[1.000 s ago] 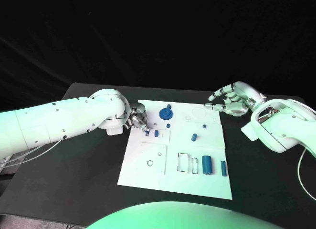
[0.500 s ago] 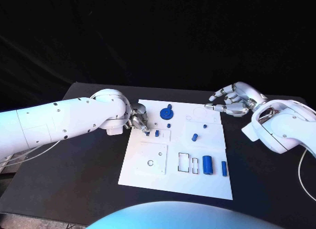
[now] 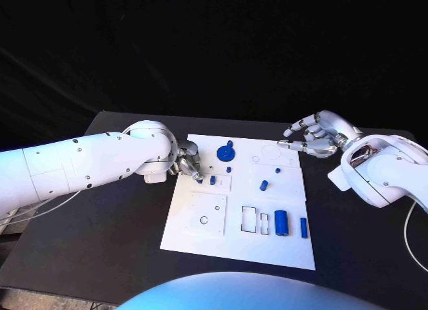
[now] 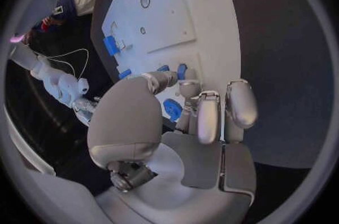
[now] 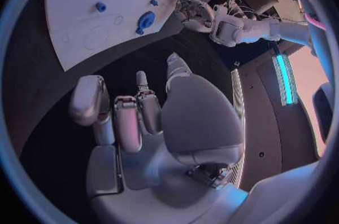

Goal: Assemble the parts on the task board

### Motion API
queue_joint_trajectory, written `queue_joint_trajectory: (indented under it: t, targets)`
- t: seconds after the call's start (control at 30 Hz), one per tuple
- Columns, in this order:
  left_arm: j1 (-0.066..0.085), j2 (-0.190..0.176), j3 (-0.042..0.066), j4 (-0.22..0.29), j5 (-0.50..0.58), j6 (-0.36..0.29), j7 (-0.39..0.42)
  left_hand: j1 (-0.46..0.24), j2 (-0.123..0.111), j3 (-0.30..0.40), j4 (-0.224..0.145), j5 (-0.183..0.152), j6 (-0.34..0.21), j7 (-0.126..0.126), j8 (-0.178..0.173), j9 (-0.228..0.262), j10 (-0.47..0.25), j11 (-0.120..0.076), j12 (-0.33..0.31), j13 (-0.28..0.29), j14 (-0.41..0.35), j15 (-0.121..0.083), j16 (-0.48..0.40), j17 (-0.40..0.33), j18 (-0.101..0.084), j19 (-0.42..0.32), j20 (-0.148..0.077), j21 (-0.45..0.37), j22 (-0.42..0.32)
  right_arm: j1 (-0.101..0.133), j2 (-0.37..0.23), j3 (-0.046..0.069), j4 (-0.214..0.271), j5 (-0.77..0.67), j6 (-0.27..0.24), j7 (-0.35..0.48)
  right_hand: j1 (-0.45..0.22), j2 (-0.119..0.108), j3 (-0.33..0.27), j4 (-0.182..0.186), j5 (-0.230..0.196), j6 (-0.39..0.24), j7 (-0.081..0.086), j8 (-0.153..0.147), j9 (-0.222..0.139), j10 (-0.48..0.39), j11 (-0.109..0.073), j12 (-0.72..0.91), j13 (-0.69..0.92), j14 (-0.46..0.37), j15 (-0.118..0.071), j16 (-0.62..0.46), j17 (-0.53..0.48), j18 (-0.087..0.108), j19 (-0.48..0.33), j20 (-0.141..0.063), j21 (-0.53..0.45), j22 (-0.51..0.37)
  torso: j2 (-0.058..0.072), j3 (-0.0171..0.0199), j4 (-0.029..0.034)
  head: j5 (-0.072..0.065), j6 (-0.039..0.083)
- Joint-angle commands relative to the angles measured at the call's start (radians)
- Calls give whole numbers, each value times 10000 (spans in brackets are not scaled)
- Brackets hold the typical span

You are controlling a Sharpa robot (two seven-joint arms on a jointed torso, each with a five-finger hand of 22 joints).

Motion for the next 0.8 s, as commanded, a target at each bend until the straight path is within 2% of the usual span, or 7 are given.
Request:
queue_joint_trajectory:
  t: [0.03,0.47,0.67,0.7,0.8]
  targets:
    - [-20,13,-9,47,-46,211,35,-33,50,2034,-1948,45,75,-16,29,-2,62,4,40,0,493,-55,45,282,-140,63,9,49,4,-7,5,0,6,-66,88,71,-71,65,-72,20,46,-17,-22,74,19,-12,-23,-45,717,617,-24,-52,478,131,16,-34,-59,-13,5,-2,-3,-5,-3]
    - [-29,48,-21,-31,-32,232,27,-54,45,2051,-1954,58,82,-19,33,2,73,2,40,0,492,-56,42,276,-140,61,7,49,3,-7,-2,1,14,-64,86,67,-71,65,-72,20,46,-17,-22,74,19,-12,-23,-45,717,617,-24,-52,478,131,16,-34,-59,-13,2,-8,1,-19,-7]
    - [-30,84,-32,-56,46,333,24,-314,-6,2062,-1901,68,138,-50,70,34,90,-18,-58,-190,495,-63,42,274,-146,65,3,60,28,-7,-9,1,17,-62,84,68,-71,65,-72,20,46,-17,-22,74,19,-12,-23,-45,717,617,-24,-52,478,131,16,-34,-59,-13,6,-10,1,-34,-21]
    - [-31,89,-35,-60,57,343,24,-467,-41,2008,-1854,46,204,-99,119,67,267,-51,123,197,497,-80,42,276,-150,72,-1,65,48,-7,-11,1,19,-62,83,67,-71,65,-72,20,46,-17,-22,74,19,-12,-23,-45,717,617,-24,-52,478,131,16,-34,-59,-13,6,-8,1,-34,-22]
    - [-32,100,-41,-75,78,331,24,-664,-76,1912,-1762,4,228,-144,146,97,313,-80,139,233,497,-103,40,271,-150,67,-17,57,48,-7,-16,1,22,-61,82,64,-71,65,-72,20,46,-17,-22,74,19,-12,-23,-45,717,617,-24,-52,478,131,16,-34,-59,-13,11,-6,-1,-38,-24]
